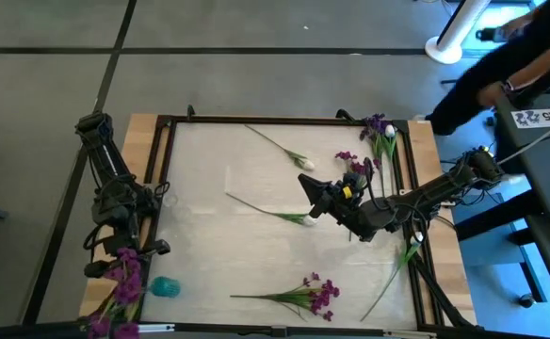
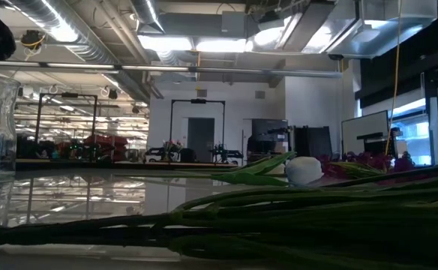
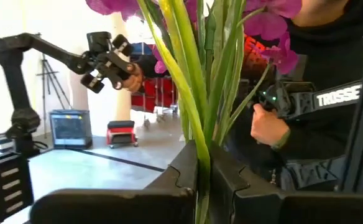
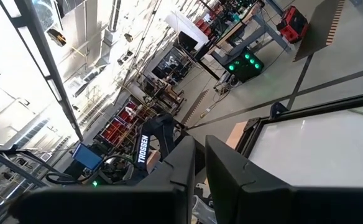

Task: Sort flowers into vase by color
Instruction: Put the top left light purple flowers into the blue vase

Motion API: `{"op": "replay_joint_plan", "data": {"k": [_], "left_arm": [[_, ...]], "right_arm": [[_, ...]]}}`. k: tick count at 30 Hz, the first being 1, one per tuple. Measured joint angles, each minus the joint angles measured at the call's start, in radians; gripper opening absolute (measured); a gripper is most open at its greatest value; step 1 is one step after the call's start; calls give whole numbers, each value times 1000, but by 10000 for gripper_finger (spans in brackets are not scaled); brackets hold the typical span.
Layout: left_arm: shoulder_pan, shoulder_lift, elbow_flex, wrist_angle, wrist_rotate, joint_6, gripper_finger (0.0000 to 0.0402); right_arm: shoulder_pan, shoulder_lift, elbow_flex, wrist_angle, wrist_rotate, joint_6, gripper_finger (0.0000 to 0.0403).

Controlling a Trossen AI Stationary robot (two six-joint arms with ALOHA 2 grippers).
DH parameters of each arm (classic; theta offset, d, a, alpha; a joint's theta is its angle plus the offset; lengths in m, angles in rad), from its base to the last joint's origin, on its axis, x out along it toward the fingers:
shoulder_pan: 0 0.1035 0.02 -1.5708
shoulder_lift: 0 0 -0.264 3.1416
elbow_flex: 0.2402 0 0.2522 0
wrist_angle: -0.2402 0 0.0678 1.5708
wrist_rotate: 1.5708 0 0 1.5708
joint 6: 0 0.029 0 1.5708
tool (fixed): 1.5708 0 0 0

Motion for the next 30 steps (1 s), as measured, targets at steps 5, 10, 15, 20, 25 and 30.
{"op": "replay_joint_plan", "data": {"k": [5, 10, 15, 20, 25, 30], "left_arm": [[43, 0, 0, 13, -1, 47, 10], [107, 1, -19, 17, -36, 43, 11], [160, 2, -92, 171, -51, 47, 11], [219, -5, -207, 389, -53, -46, 11], [220, -10, -265, 360, -72, -117, 11], [220, -11, -271, 358, -106, -117, 15]], "right_arm": [[0, 0, 0, -6, 0, -1, 40], [0, 0, 0, -7, -1, -1, 40], [0, 0, 0, -24, -18, -7, 40], [0, 5, -1, -47, -18, 3, 40], [0, 13, -1, -67, -10, -1, 40], [0, 30, -1, -78, -12, -1, 40]]}}
